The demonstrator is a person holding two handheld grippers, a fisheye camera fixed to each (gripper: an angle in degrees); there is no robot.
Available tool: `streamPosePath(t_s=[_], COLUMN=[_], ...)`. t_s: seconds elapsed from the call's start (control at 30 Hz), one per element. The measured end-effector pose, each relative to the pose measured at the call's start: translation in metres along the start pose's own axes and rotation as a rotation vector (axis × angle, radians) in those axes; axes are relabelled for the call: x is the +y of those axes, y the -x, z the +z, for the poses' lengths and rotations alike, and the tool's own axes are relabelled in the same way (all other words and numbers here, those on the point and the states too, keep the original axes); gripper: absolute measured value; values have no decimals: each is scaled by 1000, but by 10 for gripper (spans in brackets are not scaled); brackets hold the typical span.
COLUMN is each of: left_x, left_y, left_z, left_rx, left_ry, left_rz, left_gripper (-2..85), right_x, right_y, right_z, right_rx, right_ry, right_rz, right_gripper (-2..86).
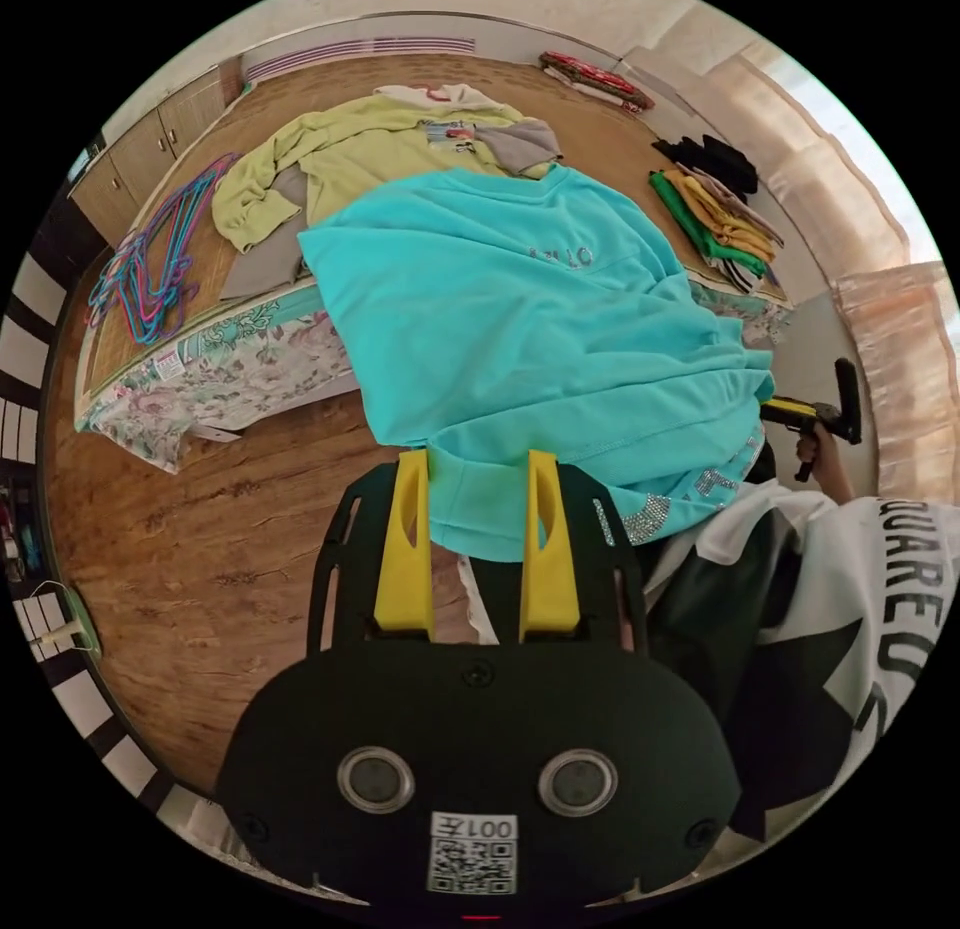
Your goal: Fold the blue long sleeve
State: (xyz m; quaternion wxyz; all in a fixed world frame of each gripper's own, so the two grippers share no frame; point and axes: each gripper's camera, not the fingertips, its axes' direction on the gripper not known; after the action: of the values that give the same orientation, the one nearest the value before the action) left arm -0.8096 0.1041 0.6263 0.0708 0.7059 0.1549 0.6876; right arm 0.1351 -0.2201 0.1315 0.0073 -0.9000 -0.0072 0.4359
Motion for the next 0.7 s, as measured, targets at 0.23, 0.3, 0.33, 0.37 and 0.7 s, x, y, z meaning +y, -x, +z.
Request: streamPosePath(t_s=[0.23, 0.3, 0.33, 0.37, 0.7], left_x=[-12, -19, -22, -21, 2], left_y=[11, 10, 10, 10, 25], left_z=[5, 19, 29, 33, 24], left_rx=[15, -65, -116, -143, -140], left_ry=[-2, 73, 132, 148, 269], left_rz=[-35, -28, -18, -16, -22], left_gripper=[114, 115, 110, 103, 46], right_x=[1, 2, 4, 6, 31], right_y=[50, 56, 60, 64, 101], right_z=[-32, -43, -50, -58, -85], right_rx=[350, 367, 384, 406, 553], right_ry=[-70, -114, -147, -180, -395], right_rz=[-166, -176, -176, -174, -261], right_gripper=[17, 16, 16, 15, 13])
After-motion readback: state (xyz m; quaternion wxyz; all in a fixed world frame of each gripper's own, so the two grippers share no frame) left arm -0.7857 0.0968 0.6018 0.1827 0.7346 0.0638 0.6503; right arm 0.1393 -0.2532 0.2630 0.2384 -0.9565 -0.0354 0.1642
